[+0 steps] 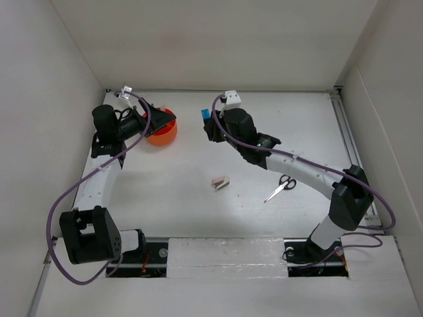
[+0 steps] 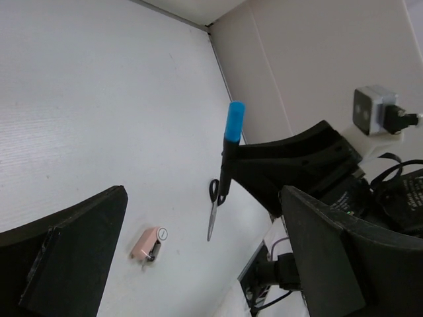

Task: Sort the stationery into containers
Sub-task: Pick up the pen from the center of the board, then place the pen in the storage box.

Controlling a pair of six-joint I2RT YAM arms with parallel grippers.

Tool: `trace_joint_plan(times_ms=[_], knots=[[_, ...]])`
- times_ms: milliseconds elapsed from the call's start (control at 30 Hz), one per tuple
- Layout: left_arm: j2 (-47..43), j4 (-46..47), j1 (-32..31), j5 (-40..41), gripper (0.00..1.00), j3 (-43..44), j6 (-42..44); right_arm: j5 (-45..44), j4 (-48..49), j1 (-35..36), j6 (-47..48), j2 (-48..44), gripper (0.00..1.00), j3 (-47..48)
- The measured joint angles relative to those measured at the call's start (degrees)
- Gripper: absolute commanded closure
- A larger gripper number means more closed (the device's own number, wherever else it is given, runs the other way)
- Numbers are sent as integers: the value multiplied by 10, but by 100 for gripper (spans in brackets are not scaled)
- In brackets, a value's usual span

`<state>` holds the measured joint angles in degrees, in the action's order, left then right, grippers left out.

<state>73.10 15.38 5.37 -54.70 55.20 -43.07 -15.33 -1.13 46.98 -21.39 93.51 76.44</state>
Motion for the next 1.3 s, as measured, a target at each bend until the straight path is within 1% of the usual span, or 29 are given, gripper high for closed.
trace_joint_plan(times_ms=[67, 233, 367, 500, 667, 867, 933, 967, 1033, 1100, 1233, 1267, 1300], knots=[[-7, -2, 0, 1, 0, -9, 2, -6, -2, 8, 0, 1, 100, 18], [-16, -2, 0, 3, 0, -10, 6, -23, -8, 52, -5, 28, 100, 97], [-19, -2, 0, 4, 0, -10, 8, -29, -10, 82, -10, 49, 100, 119], [-19, -1, 0, 4, 1, -10, 8, -30, -17, 96, -13, 75, 100, 128], [-19, 8, 0, 2, 8, -11, 8, -31, -27, 105, -16, 100, 100, 144], [-19, 11, 0, -5, 15, -12, 6, -31, -33, 109, -20, 105, 100, 166], [-19, 11, 0, -7, 20, -12, 6, -28, -33, 111, -20, 105, 100, 174], [-19, 11, 0, -8, 26, -12, 6, -28, -33, 111, -21, 105, 100, 177], [-19, 11, 0, -9, 31, -12, 6, -28, -32, 113, -22, 105, 100, 181], [-19, 11, 0, -9, 33, -12, 7, -26, -32, 116, -22, 105, 100, 183], [-19, 11, 0, -12, 59, -12, 7, -17, -31, 120, -23, 105, 100, 184], [-19, 11, 0, -14, 69, -12, 7, -16, -31, 121, -24, 106, 100, 184], [-19, 12, 0, -17, 73, -12, 6, -16, -31, 123, -24, 107, 100, 185]])
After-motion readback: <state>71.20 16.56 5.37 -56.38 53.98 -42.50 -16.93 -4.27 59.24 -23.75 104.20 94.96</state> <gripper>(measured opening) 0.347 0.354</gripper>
